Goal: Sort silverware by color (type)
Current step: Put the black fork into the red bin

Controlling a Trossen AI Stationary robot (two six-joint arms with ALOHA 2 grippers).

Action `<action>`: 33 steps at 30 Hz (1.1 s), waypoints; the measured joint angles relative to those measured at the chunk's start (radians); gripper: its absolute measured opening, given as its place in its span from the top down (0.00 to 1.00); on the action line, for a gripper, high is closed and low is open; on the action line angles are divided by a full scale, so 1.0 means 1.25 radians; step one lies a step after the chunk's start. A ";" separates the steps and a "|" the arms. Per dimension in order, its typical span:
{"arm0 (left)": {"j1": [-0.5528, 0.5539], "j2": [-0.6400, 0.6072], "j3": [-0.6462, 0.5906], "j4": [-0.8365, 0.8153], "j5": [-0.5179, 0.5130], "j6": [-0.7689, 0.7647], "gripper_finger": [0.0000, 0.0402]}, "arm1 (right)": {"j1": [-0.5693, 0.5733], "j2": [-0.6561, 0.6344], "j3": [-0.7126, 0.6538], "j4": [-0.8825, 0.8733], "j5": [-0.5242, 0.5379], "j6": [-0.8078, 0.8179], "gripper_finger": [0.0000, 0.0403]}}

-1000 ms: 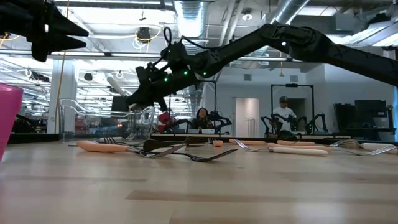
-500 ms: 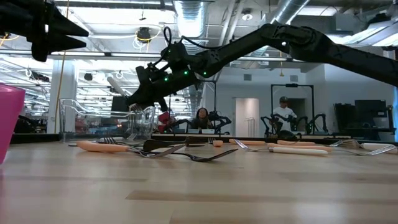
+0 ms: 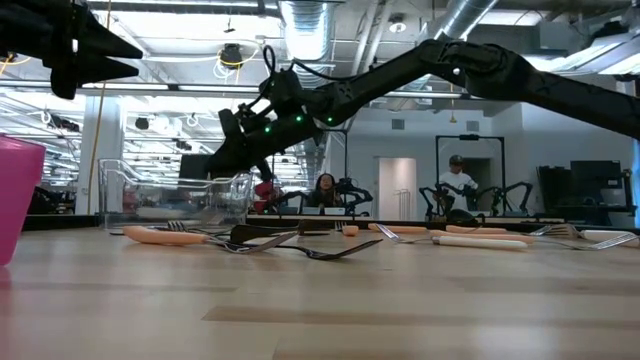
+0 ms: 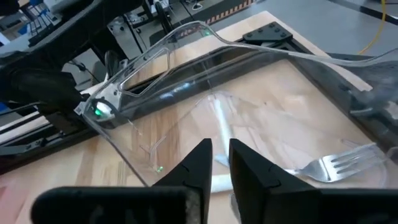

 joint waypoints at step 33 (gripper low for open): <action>0.000 0.000 0.000 0.000 0.004 -0.001 0.56 | 0.043 -0.459 0.014 -0.849 0.137 -0.418 0.71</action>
